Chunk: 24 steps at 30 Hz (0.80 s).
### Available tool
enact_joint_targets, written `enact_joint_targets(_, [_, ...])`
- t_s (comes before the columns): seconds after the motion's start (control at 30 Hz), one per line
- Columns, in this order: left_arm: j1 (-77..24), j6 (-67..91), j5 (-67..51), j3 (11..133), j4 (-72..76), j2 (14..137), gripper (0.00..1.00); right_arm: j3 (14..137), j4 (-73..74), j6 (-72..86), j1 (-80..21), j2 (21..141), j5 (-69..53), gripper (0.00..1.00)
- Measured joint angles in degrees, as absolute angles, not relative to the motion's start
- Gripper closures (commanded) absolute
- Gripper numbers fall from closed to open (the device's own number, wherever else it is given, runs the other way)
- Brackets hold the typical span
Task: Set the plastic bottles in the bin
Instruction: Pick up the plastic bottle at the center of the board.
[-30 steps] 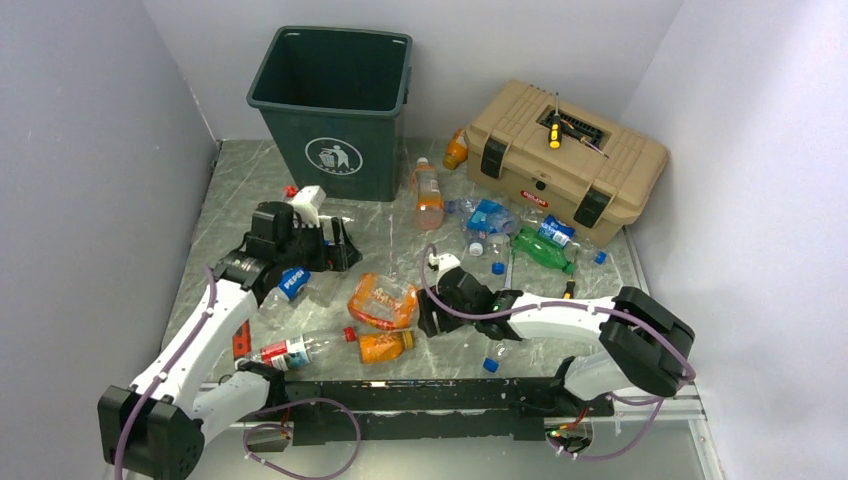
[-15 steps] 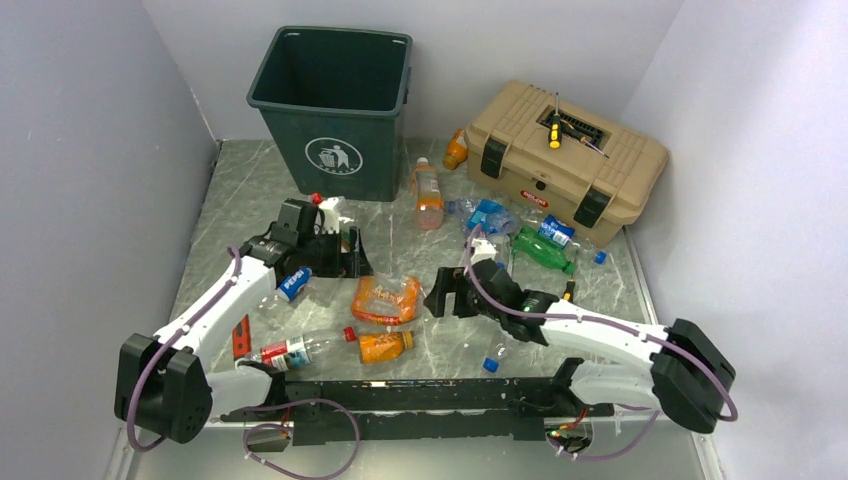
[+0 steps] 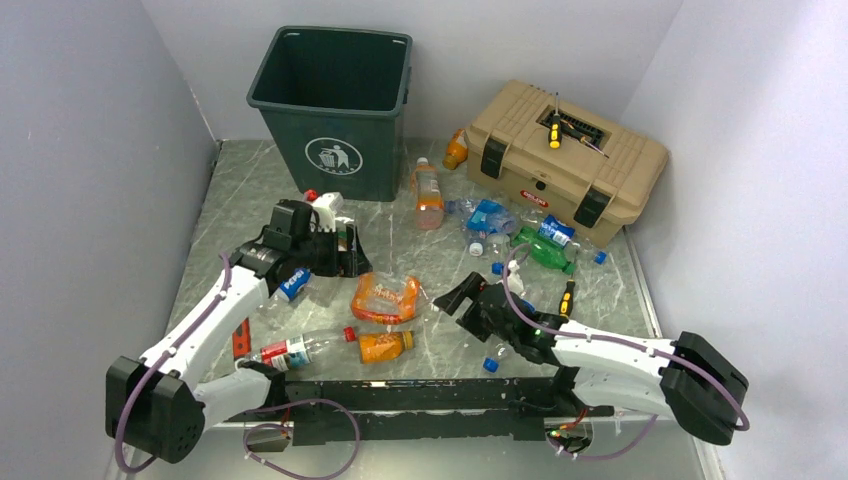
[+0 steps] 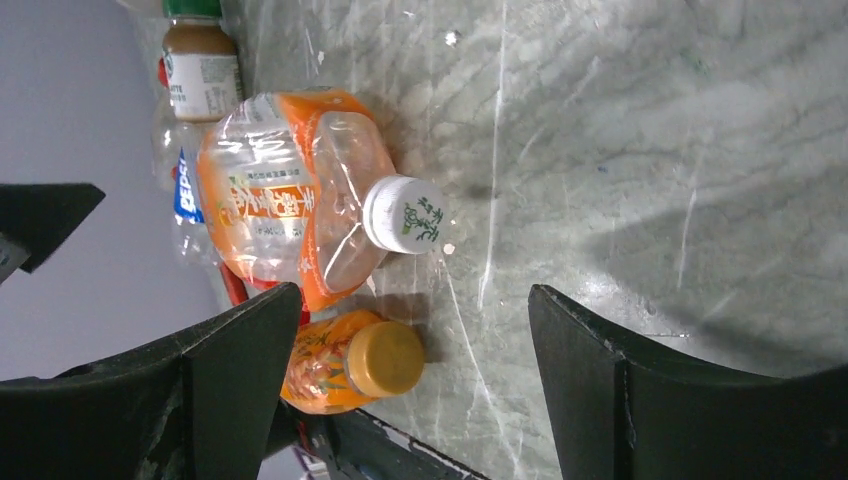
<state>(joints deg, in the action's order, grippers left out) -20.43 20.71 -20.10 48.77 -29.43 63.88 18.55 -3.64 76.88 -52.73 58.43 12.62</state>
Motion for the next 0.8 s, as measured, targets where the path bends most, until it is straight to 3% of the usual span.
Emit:
enact_joint_targets(0.27, [-20.7, 20.7, -19.1, 48.8, -29.4, 61.8, 0.12, 15.7, -12.7, 85.1, -54.8, 64.5, 18.1, 0.2])
enact_joint_targets(0.67, [-21.0, 20.7, -18.0, 48.8, -29.5, 58.9, 0.12, 15.8, -27.2, 86.6, -54.8, 77.4, 19.0, 0.49])
enact_joint_targets(0.8, [-21.1, 20.7, -17.9, 48.8, -29.5, 57.7, 0.12, 15.8, -29.6, 86.3, -54.8, 78.4, 18.7, 0.63])
